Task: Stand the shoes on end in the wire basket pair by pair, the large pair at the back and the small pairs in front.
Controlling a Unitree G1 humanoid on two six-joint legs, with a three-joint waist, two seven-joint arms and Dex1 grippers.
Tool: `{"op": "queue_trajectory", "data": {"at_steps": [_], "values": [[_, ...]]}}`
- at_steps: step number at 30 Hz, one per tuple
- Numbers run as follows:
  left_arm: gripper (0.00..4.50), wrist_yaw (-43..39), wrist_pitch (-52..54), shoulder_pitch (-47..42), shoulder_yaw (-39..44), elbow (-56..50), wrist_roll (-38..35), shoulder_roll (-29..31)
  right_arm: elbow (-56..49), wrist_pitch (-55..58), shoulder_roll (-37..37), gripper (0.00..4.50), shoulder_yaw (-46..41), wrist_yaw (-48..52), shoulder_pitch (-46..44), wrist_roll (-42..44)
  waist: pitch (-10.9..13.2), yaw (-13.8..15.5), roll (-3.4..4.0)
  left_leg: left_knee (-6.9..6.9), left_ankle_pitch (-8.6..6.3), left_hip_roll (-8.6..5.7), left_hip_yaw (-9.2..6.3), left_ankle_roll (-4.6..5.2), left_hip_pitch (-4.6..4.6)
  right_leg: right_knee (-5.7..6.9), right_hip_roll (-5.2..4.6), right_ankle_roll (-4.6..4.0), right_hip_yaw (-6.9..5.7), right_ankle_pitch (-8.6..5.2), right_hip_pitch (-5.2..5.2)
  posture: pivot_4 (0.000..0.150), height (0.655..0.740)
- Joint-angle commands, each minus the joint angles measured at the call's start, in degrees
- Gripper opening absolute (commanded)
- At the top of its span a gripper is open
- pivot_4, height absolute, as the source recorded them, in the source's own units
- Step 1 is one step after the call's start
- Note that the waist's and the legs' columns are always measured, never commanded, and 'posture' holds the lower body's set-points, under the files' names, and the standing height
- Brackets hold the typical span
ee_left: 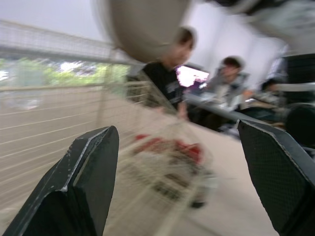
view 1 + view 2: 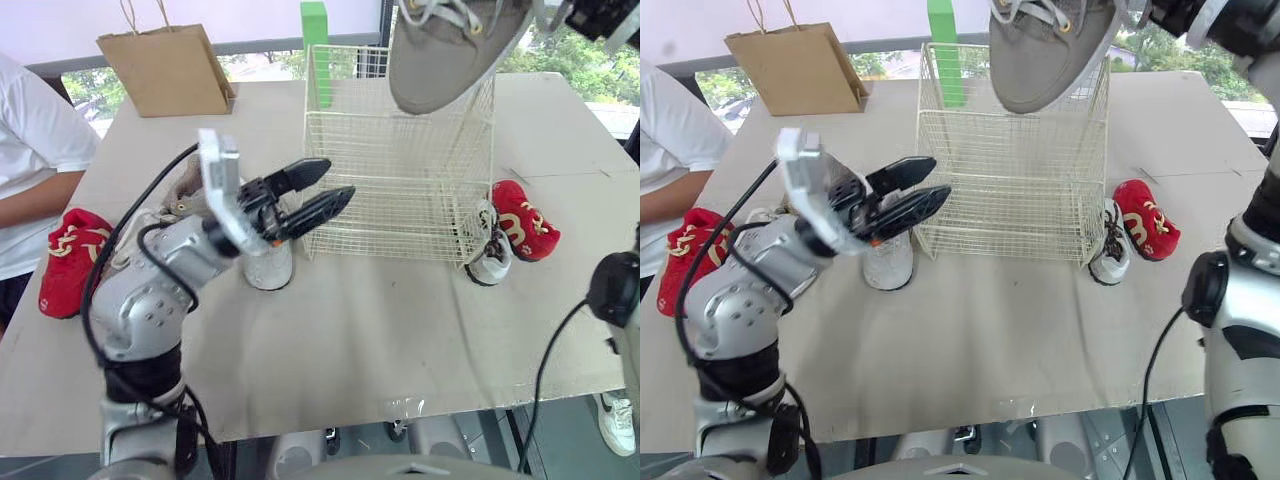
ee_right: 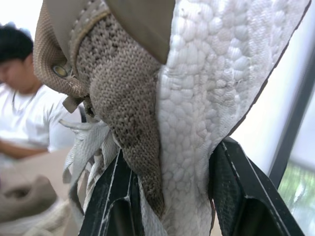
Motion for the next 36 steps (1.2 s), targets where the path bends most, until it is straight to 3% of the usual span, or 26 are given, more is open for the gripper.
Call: {"op": "queue_trajectory", "data": {"at_steps": [1, 7, 11, 18, 30, 33, 34, 36], "values": [[4.15, -1.87, -1.86, 3.52, 2.32, -4.16, -2.95, 1.7, 10.1, -14.89, -3.13, 1.05, 4.76, 10.04, -5.43, -5.19, 0.0, -0.1, 0.0, 0.0, 0.0, -0.01, 0.04, 0.0, 0.01, -0.03, -0.01, 0.0, 0.03, 0.0, 0.0, 0.15, 0.74], [4.15, 0.17, -4.02, 8.27, 2.53, -7.64, -3.16, 2.63, 34.71, -46.03, -3.18, 1.05, 11.57, 20.27, -14.22, -16.17, 0.02, -0.02, 0.01, 0.0, -0.01, -0.02, 0.05, 0.01, -0.02, -0.09, -0.02, 0.0, 0.04, 0.0, 0.0, 0.15, 0.74], [4.15, 1.49, -4.81, 9.0, 2.77, -8.59, -3.73, 3.26, 46.1, -53.52, -2.82, 1.05, 11.65, 26.59, -18.13, -17.18, 0.02, 0.13, 0.01, -0.01, -0.01, -0.01, 0.04, 0.01, -0.04, -0.14, -0.02, -0.02, 0.03, 0.01, 0.0, 0.15, 0.74], [4.15, 2.55, -5.77, 9.18, 2.61, -8.54, -4.26, 4.4, 55.69, -55.2, -2.58, 1.05, 11.74, 37.05, -17.37, -18.03, 0.04, 0.52, 0.05, -0.03, -0.01, 0.0, 0.06, 0.0, -0.03, -0.15, -0.05, -0.03, 0.03, 0.01, 0.01, 0.15, 0.74], [4.15, -0.74, -8.59, 11.47, 3.92, -7.6, -4.72, 6.71, 62.09, -58.27, -1.83, 1.05, 11.27, 41.13, -14.7, -20.58, 0.04, 0.93, 0.05, -0.07, -0.01, 0.0, 0.01, -0.02, -0.03, -0.17, -0.09, -0.03, -0.06, 0.01, 0.02, 0.15, 0.74], [4.15, -0.26, -10.11, 10.38, 4.8, -6.85, -4.85, 6.23, 62.83, -57.43, -1.96, 2.49, 11.53, 40.9, -14.56, -21.42, 0.04, 0.86, 0.06, -0.07, -0.01, 0.0, 0.01, -0.02, -0.03, -0.17, -0.1, -0.04, -0.07, 0.0, 0.02, 0.15, 0.74], [4.15, 0.12, -10.5, 9.98, 4.93, -6.71, -4.97, 5.92, 62.95, -57.23, -1.98, 3.17, 11.57, 40.84, -14.52, -21.72, 0.04, 0.86, 0.06, -0.07, 0.0, 0.0, 0.02, -0.02, -0.03, -0.17, -0.1, -0.04, -0.07, 0.01, 0.02, 0.15, 0.74], [4.15, 0.8, -11.15, 9.48, 4.97, -6.62, -5.01, 5.57, 62.98, -56.37, -2.12, 3.98, 11.68, 40.76, -14.38, -22.34, 0.04, 0.83, 0.06, -0.07, 0.0, 0.0, 0.03, -0.02, -0.03, -0.17, -0.1, -0.04, -0.07, 0.01, 0.02, 0.15, 0.74]]}}
